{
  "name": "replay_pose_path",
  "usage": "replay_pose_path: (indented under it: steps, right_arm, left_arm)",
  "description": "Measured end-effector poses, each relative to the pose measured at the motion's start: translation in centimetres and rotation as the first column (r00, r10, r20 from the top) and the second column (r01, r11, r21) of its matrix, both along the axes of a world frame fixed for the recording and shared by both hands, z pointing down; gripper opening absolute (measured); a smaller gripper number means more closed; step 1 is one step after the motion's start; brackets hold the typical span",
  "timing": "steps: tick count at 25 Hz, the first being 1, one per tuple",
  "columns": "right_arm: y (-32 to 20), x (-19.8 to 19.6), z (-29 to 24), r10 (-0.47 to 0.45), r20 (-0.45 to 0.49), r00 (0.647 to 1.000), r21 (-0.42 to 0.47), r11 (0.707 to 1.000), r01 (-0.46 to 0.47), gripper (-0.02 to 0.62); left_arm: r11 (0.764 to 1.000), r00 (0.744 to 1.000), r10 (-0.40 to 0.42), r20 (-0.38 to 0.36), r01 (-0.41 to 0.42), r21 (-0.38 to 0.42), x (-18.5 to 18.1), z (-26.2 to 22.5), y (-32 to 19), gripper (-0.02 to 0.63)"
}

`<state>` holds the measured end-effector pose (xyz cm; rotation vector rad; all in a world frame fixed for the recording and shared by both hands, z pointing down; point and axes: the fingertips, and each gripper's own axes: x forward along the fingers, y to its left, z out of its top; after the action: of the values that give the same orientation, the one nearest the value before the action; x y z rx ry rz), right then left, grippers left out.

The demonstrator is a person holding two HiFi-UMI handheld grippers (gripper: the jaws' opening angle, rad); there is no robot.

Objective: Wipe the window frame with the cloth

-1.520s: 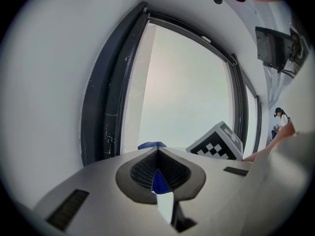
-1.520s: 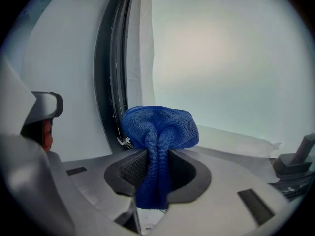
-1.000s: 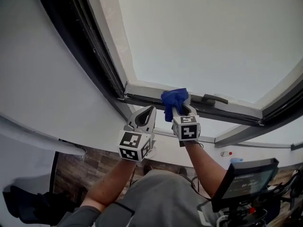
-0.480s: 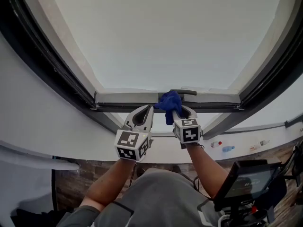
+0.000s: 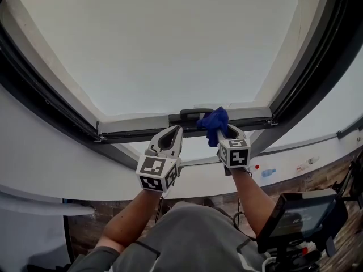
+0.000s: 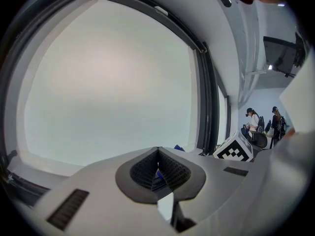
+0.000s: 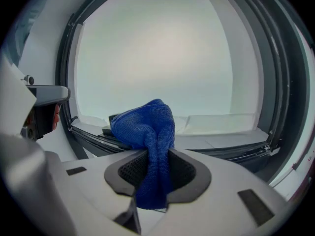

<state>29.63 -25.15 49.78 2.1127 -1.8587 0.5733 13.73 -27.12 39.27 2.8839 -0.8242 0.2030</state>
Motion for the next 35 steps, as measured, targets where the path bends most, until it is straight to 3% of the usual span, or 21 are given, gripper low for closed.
replay_pose_path:
  steps: [10,20,30,35]
  right_arm:
    - [4.3,12.0,-0.2,0.224,0.026,0.974,0.002,0.975,-0.224,0.123]
    - [7.0,18.6,-0.4,0.334,0.014,0.942,0.001,0.942,-0.334,0.123]
    - [8.0,19.0,-0.2,0.346,0.009,0.938,-0.020,0.938,-0.346,0.123]
    - [7.5,17.0,-5.9,0.260,-0.082,0.962,0.042,0.965,-0.258,0.123]
  left_arm:
    - [0.997,0.997,0.071,0.019,-0.071,0.015,5.5,-0.1,1.5,0.008]
    - [0.993,0.992,0.119,0.030,-0.119,0.009,9.3,0.4,2.6,0.008]
    - [0.992,0.992,0.122,0.036,-0.123,0.024,9.5,-0.7,3.3,0.008]
    - [0.987,0.989,0.147,-0.011,-0.146,0.070,10.1,-3.3,3.5,0.008]
